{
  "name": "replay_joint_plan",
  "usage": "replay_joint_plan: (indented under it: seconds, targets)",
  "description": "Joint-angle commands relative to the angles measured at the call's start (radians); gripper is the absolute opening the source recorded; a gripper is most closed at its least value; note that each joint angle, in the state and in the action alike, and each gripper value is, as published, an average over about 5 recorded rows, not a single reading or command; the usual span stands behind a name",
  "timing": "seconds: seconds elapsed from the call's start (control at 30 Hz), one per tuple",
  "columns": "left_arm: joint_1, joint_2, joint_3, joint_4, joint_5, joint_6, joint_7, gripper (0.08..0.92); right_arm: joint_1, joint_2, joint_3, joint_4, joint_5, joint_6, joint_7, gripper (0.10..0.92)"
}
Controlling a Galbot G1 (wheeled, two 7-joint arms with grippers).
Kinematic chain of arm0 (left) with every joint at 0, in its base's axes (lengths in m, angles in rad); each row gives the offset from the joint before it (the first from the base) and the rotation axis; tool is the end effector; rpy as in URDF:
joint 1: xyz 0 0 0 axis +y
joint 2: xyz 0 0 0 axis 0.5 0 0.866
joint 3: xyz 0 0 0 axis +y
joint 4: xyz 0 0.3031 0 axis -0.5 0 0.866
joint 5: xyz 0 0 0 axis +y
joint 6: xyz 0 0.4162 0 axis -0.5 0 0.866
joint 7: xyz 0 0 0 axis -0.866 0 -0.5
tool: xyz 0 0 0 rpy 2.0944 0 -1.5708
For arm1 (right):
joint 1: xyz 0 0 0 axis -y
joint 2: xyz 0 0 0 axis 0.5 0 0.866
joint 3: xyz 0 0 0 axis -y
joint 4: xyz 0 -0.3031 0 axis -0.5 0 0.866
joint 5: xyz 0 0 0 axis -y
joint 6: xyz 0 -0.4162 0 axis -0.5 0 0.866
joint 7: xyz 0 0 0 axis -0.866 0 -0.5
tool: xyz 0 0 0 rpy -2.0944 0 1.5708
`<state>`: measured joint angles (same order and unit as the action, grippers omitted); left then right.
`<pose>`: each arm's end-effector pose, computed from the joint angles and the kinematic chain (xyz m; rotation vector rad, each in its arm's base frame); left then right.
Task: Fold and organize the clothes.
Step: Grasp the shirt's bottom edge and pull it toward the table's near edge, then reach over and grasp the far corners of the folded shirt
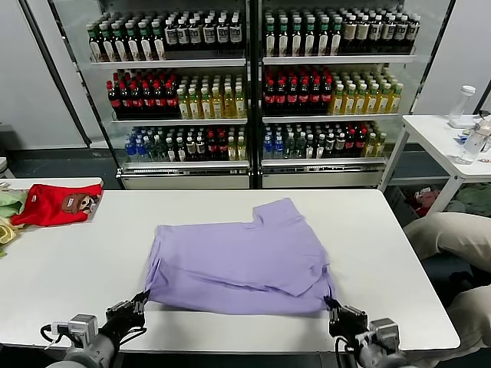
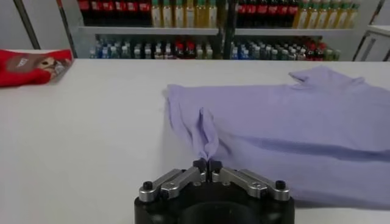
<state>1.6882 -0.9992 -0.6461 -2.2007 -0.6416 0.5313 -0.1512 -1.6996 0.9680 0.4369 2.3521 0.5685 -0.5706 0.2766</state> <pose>0.2517 0.0659 -0.2208 -0.1480 -2.5561 -0.0010 0.2201 0.0154 -0.1968 0.3031 -2.5387 0.0783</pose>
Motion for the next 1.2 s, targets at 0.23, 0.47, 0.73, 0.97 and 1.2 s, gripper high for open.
replay_joint_plan:
  seconds: [0.23, 0.47, 0.73, 0.97, 1.2]
  targets:
    - [0.083, 0.024, -0.055, -0.019, 0.063, -0.007, 0.01, 0.143, -0.055, 0.013, 0.017, 0.048, -0.103, -0.007, -0.013, 0.166]
    - [-0.08, 0.029, -0.111, 0.0, -0.041, -0.043, 0.045, 0.34, 0.252, -0.022, 0.016, -0.006, 0.092, -0.008, -0.003, 0.361]
    - [-0.367, 0.047, 0.012, 0.201, -0.026, -0.06, 0.13, 0.574, 0.819, 0.092, -0.236, -0.391, 0.128, -0.01, 0.037, 0.595]
    - [-0.565, 0.064, 0.116, 0.471, 0.032, -0.047, 0.192, 0.76, 1.072, 0.195, -0.405, -0.698, 0.074, -0.009, 0.028, 0.783]
    - [-0.682, 0.065, 0.163, 0.628, 0.05, -0.031, 0.268, 0.822, 1.203, 0.295, -0.444, -0.963, 0.014, -0.007, 0.014, 0.822]
